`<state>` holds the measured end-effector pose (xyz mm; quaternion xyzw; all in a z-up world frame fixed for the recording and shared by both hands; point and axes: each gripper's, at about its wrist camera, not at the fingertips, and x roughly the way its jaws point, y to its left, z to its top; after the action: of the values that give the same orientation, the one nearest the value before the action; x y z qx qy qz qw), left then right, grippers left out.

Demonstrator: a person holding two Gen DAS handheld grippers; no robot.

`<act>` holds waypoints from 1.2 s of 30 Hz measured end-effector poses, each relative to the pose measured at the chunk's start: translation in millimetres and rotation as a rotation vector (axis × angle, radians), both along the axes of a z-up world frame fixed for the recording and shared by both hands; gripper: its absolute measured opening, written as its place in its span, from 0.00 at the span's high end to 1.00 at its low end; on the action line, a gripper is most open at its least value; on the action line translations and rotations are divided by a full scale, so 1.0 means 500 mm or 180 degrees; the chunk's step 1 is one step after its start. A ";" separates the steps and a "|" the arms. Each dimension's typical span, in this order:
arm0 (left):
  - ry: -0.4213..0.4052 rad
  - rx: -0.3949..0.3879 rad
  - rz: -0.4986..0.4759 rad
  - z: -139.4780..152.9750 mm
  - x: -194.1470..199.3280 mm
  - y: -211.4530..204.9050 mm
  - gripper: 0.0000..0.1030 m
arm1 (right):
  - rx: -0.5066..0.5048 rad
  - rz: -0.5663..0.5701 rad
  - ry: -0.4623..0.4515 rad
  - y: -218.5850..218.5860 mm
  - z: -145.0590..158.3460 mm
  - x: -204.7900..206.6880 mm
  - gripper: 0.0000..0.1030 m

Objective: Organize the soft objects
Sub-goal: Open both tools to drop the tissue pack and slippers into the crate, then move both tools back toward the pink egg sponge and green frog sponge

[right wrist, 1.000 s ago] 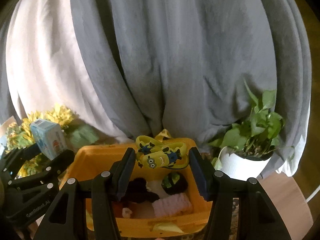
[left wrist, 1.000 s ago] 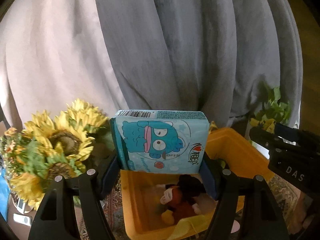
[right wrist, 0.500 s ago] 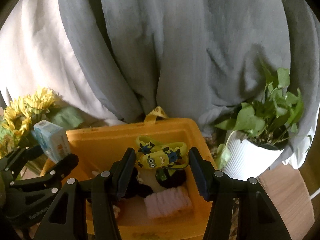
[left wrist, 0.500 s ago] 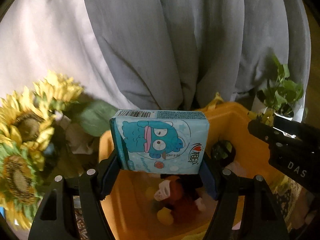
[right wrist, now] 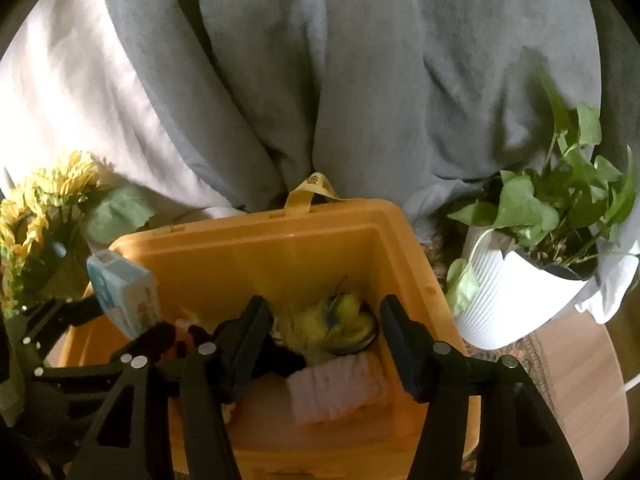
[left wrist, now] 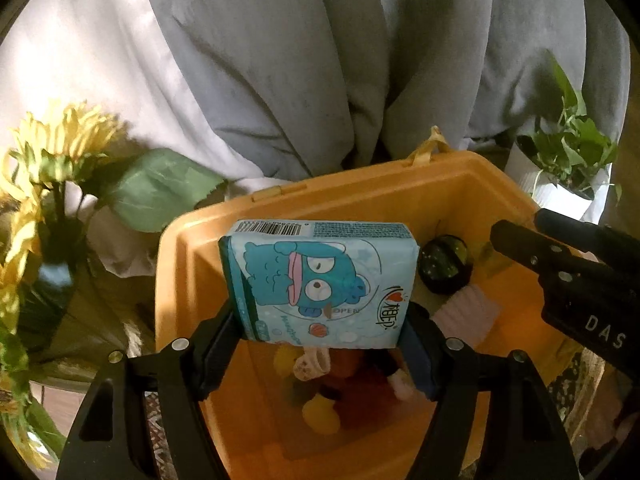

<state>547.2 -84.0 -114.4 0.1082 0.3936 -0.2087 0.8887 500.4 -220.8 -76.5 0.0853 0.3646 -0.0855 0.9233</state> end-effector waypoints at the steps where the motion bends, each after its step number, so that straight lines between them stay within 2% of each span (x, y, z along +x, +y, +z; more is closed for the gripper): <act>1: 0.0021 -0.0015 0.0001 -0.001 0.001 0.001 0.24 | 0.0000 -0.0011 0.0003 -0.001 0.000 0.000 0.42; 3: 0.0022 -0.0025 -0.0004 0.001 0.000 0.001 0.18 | -0.0002 -0.0016 0.0014 -0.001 0.001 0.000 0.40; 6: -0.0029 -0.0005 -0.0010 0.006 -0.005 0.001 0.15 | -0.0023 -0.0042 -0.0008 -0.001 0.005 -0.004 0.40; 11: -0.0079 -0.0054 0.0004 0.024 -0.018 0.009 0.15 | -0.0017 -0.0087 -0.0083 -0.004 0.021 -0.019 0.40; 16: -0.0285 -0.0144 0.0023 0.064 -0.056 0.022 0.15 | 0.0014 -0.0148 -0.0230 -0.006 0.047 -0.053 0.40; 19: -0.0440 -0.0192 0.0026 0.092 -0.087 0.025 0.15 | 0.0015 -0.0206 -0.0329 -0.008 0.068 -0.083 0.34; 28: -0.0846 -0.0387 -0.0080 0.152 -0.194 0.040 0.14 | -0.0036 -0.0457 -0.0632 -0.008 0.118 -0.205 0.34; 36: -0.1030 -0.0502 -0.0269 0.162 -0.266 0.039 0.14 | -0.0102 -0.0682 -0.0736 -0.004 0.129 -0.303 0.34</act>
<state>414.3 -64.7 -33.3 0.0868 0.2230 -0.2559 0.9366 348.8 -222.8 -12.2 0.1183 0.2433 -0.1789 0.9459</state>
